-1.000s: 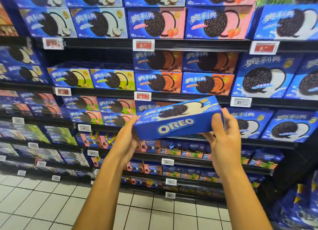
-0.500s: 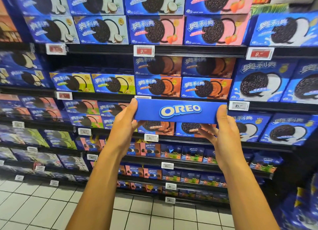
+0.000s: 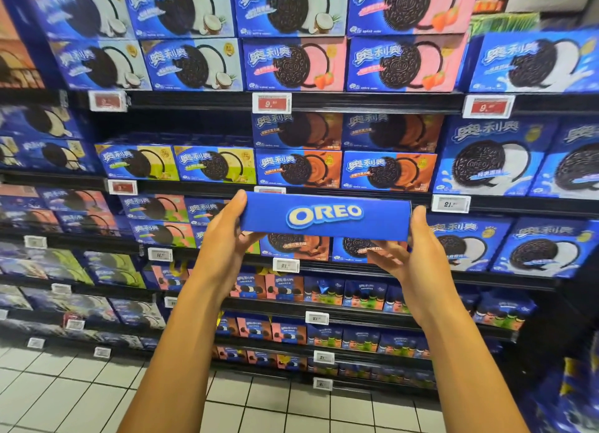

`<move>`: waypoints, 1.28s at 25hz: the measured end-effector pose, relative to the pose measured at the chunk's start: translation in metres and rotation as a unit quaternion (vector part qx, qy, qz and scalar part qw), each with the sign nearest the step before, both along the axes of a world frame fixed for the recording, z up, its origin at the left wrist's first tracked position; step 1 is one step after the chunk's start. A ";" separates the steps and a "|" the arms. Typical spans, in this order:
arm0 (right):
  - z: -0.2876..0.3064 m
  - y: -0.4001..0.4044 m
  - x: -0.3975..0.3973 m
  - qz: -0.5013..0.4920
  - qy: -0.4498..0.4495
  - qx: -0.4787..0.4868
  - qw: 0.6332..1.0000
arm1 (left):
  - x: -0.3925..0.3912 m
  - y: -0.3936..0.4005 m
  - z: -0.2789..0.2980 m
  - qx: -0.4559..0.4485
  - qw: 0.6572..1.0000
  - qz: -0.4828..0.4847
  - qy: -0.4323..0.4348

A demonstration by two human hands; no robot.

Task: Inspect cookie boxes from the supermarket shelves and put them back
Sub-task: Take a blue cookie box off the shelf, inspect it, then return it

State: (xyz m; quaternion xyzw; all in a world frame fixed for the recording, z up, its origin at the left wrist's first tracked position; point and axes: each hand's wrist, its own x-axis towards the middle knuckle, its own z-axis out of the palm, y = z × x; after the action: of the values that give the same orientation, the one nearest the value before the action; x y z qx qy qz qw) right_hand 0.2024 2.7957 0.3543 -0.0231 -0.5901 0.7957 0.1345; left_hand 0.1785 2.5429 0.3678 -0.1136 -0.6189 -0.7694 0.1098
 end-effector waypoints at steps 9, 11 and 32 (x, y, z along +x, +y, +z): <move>0.001 0.009 -0.004 0.015 0.032 0.003 0.999 | -0.007 -0.002 -0.011 0.045 0.998 -0.033 0.006; 0.000 0.007 -0.004 0.006 0.044 0.004 0.999 | -0.010 -0.002 -0.015 0.061 0.998 -0.013 0.006; -0.009 0.010 -0.024 0.032 0.267 0.076 0.960 | -0.011 -0.020 -0.013 -0.023 0.988 0.038 0.148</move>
State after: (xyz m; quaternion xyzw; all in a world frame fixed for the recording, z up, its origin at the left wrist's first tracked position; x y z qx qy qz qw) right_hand 0.1787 2.8055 0.3454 0.2194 -0.5919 0.7296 0.2631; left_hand 0.1671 2.5233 0.3552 -0.2055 -0.6174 -0.7248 0.2264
